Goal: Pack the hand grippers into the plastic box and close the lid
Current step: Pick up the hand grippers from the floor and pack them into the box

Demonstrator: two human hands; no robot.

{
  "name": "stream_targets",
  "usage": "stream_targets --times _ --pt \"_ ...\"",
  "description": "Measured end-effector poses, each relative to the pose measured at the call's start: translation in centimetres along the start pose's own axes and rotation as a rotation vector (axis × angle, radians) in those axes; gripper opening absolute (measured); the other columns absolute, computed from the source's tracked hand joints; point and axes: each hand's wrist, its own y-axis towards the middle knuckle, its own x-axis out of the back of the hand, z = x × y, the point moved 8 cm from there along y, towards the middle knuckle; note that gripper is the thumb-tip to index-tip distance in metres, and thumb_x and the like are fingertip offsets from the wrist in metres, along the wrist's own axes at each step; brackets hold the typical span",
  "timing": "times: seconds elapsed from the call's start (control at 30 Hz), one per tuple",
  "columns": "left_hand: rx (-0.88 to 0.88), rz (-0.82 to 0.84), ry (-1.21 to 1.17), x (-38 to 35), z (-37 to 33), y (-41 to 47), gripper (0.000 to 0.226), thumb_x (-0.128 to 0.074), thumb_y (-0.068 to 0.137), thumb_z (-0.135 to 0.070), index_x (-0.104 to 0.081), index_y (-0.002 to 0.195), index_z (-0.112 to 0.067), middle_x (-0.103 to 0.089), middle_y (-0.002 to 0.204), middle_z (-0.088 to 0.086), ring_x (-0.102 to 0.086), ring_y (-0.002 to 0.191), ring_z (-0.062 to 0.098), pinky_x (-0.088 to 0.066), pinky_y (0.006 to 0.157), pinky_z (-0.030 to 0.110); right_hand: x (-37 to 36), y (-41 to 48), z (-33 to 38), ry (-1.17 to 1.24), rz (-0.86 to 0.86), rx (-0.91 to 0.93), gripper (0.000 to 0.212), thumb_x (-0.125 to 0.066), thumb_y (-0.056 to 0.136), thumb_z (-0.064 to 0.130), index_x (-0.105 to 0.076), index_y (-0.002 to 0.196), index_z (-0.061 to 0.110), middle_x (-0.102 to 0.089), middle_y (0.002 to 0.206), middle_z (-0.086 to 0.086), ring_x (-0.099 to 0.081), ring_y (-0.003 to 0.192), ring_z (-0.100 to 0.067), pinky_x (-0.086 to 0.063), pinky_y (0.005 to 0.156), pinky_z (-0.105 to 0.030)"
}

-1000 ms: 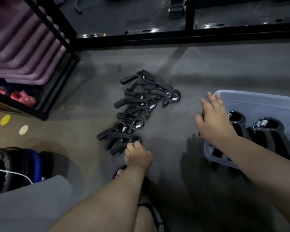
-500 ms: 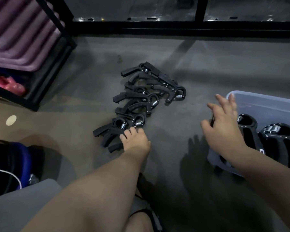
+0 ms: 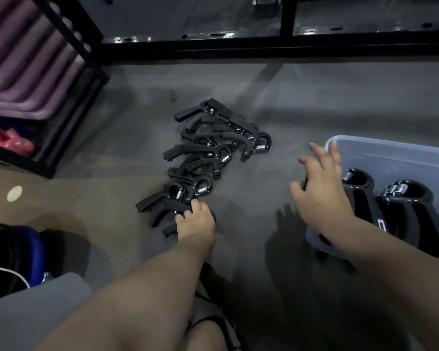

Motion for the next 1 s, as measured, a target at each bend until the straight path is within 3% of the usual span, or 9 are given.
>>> stream_targets --times 0.27,0.37,0.43,0.5,0.57,0.63,0.77,0.9,1.0 --pt "-0.297 -0.082 -0.122 3.8 -4.4 -2.1 0.054 -0.051 0.089 -0.05 -0.038 0.125 -0.012 -0.044 0.12 0.007 -0.057 0.105 0.031 -0.039 0.088 0.04 0.0 -0.1 0.0 -0.001 0.034 0.004 0.052 -0.052 0.086 0.013 -0.048 0.138 0.01 -0.018 0.16 0.0 0.012 0.15 -0.017 -0.005 0.121 -0.033" --pt "-0.134 0.023 -0.446 4.6 -4.4 -2.6 0.042 -0.055 0.087 -0.046 -0.045 0.115 -0.017 -0.042 0.113 0.003 -0.055 0.1 0.032 -0.043 0.09 0.041 0.0 -0.1 0.0 -0.002 0.063 -0.001 0.054 -0.05 0.086 0.014 -0.045 0.14 0.01 -0.014 0.162 0.001 0.015 0.15 -0.017 -0.007 0.121 -0.035" --pt "0.012 0.016 -0.788 5.2 -4.0 -2.7 0.024 -0.054 0.083 -0.033 -0.053 0.101 -0.017 -0.05 0.106 0.002 -0.06 0.089 0.03 -0.049 0.08 0.035 0.0 -0.1 -0.1 -0.002 0.09 -0.005 0.056 -0.049 0.087 0.015 -0.043 0.142 0.011 -0.011 0.162 0.003 0.018 0.149 -0.015 -0.009 0.12 -0.036" --pt "0.013 -0.021 -0.908 6.0 -4.5 -3.0 0.017 -0.053 0.082 -0.023 -0.059 0.095 -0.015 -0.06 0.102 0.008 -0.063 0.087 0.025 -0.046 0.072 0.026 0.1 -0.1 -0.3 0.001 0.126 0.003 0.058 -0.049 0.088 0.017 -0.04 0.145 0.012 -0.009 0.163 0.004 0.019 0.149 -0.015 -0.009 0.121 -0.037" --pt "-0.03 0.017 -0.887 6.2 -5.4 -3.9 0.022 -0.055 0.083 -0.024 -0.061 0.102 -0.015 -0.058 0.108 0.007 -0.061 0.093 0.024 -0.045 0.075 0.025 0.1 -0.3 -0.4 0.004 0.163 0.024 0.059 -0.049 0.09 0.02 -0.037 0.147 0.012 -0.009 0.163 0.003 0.019 0.149 -0.017 -0.007 0.122 -0.038" --pt "-0.084 0.081 -0.855 5.9 -6.5 -4.9 0.04 -0.054 0.08 -0.026 -0.057 0.119 -0.018 -0.052 0.122 0.006 -0.057 0.108 0.024 -0.046 0.093 0.03 0.0 -0.7 -0.5 0.025 0.197 0.035 0.061 -0.048 0.094 0.023 -0.031 0.151 0.014 -0.008 0.164 0.004 0.016 0.15 -0.02 -0.004 0.123 -0.038" --pt "-0.165 0.126 -0.859 5.7 -8.1 -6.1 0.07 -0.049 0.075 -0.018 -0.039 0.145 -0.017 -0.031 0.151 0.0 -0.035 0.138 0.017 -0.024 0.113 0.024 0.1 -1.7 -1.0 0.074 0.245 0.033 0.063 -0.045 0.099 0.031 -0.02 0.156 0.021 -0.002 0.164 0.009 0.007 0.152 -0.021 -0.005 0.123 -0.037" --pt "-0.101 0.117 -0.637 4.7 -8.3 -5.6 0.051 -0.053 0.082 -0.015 -0.047 0.133 -0.018 -0.042 0.141 0.006 -0.045 0.129 0.028 -0.034 0.108 0.038 0.2 -2.1 -1.1 0.06 0.245 0.069 0.063 -0.045 0.099 0.034 -0.02 0.156 0.023 -0.002 0.164 0.01 0.004 0.152 -0.021 -0.005 0.122 -0.037" --pt "-0.159 0.142 -0.367 3.4 -8.5 -5.0 0.039 -0.053 0.084 -0.018 -0.051 0.123 -0.019 -0.051 0.129 0.007 -0.051 0.121 0.03 -0.037 0.1 0.039 -0.1 -2.3 -1.2 0.053 0.227 0.073 0.061 -0.047 0.099 0.034 -0.025 0.154 0.023 -0.002 0.164 0.01 0.003 0.152 -0.023 -0.007 0.122 -0.038"
